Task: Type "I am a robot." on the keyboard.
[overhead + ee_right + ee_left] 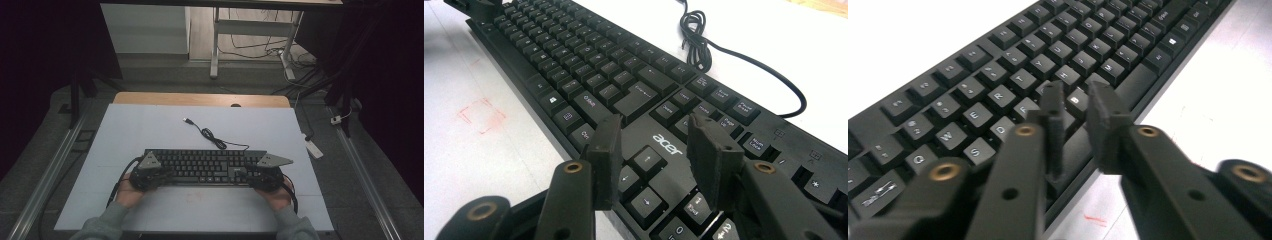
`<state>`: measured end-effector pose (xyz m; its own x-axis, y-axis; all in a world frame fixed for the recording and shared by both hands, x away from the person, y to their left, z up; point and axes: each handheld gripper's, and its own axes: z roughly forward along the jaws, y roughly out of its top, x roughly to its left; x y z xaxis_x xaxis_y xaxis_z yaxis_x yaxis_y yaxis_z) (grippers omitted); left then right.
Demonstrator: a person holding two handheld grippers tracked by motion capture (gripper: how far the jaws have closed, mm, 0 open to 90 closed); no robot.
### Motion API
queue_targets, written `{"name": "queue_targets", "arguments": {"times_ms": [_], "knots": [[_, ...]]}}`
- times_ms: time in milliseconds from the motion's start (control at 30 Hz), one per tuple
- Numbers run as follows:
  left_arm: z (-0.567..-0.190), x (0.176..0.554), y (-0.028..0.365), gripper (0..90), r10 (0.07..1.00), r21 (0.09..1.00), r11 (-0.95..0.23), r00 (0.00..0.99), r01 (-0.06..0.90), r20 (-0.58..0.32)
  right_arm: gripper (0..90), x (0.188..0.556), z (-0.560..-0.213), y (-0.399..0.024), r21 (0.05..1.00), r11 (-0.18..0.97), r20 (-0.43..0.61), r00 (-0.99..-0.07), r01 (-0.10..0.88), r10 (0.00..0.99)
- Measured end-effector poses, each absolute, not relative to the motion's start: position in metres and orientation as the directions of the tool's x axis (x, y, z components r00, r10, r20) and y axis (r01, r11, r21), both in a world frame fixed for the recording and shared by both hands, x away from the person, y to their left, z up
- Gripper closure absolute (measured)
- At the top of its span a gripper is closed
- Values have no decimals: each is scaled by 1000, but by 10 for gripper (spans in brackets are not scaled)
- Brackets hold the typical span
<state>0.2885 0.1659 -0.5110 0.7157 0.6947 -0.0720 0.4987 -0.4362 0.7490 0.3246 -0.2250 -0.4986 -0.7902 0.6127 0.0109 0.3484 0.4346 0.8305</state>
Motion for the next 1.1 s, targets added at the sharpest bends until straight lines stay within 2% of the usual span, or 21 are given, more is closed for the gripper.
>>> {"name": "queue_targets", "arguments": {"times_ms": [167,1100], "knots": [[-513,289,161,886,678,736,-462,732,495,-67,571,325,-499,-225,830,437,8,-790,347,613],[-523,292,138,889,652,705,-517,757,485,-43,565,326,-501,-222,817,456,-3,-789,352,614]]}}
